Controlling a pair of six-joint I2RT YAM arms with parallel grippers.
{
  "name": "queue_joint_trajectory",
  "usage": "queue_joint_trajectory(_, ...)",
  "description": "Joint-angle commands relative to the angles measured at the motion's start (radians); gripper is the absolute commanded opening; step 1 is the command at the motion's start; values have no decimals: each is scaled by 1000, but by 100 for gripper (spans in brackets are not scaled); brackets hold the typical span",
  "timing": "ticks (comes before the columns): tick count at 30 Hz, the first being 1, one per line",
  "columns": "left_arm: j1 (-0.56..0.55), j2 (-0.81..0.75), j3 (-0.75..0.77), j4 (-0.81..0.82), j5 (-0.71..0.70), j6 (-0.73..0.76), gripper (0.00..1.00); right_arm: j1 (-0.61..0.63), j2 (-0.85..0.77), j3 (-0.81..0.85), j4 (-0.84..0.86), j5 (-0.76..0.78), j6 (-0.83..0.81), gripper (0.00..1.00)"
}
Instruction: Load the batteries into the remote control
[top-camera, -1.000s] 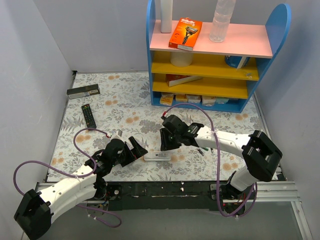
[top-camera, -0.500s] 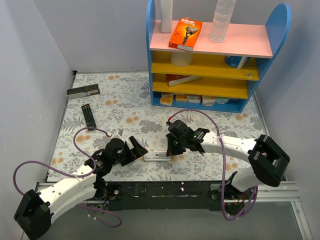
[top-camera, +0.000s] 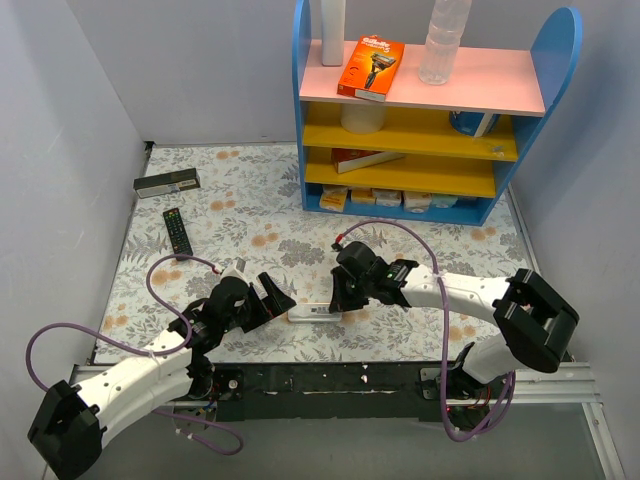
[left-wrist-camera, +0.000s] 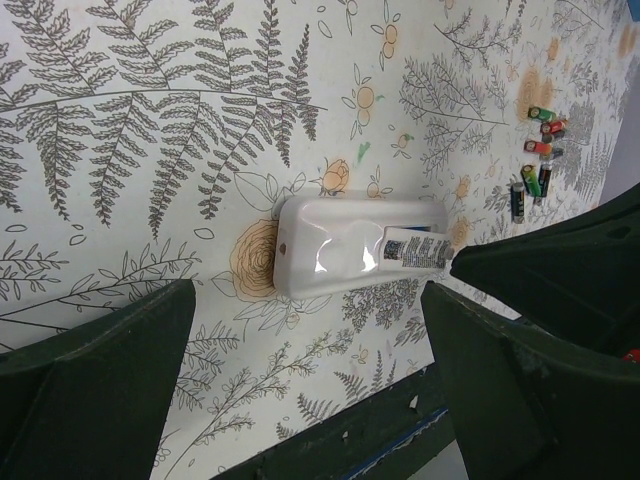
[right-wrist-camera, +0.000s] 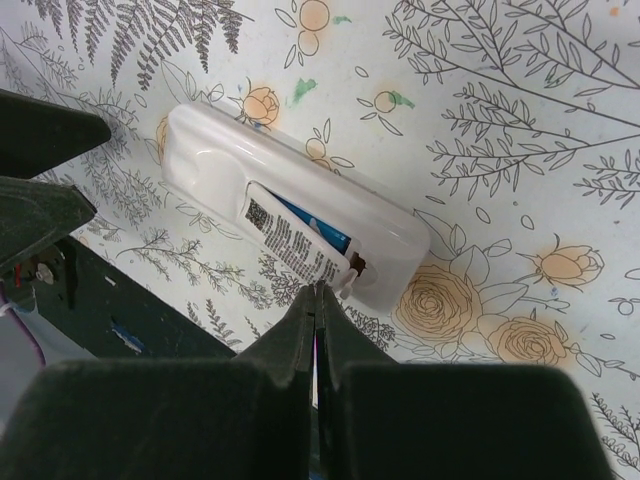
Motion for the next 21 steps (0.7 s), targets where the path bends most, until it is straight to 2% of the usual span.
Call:
queue_joint_trajectory(1,-2,-25,36,-25,2,11,98,7,16,13,33,5,-4,1)
queue_joint_trajectory(17,-2,-19,36,-26,9,9,98,7,57,37,81,-19,-79,1)
queue_joint_trajectory(21,-2,-22,36,-26,9,12,98,9,26,71,59,-41,-96,1)
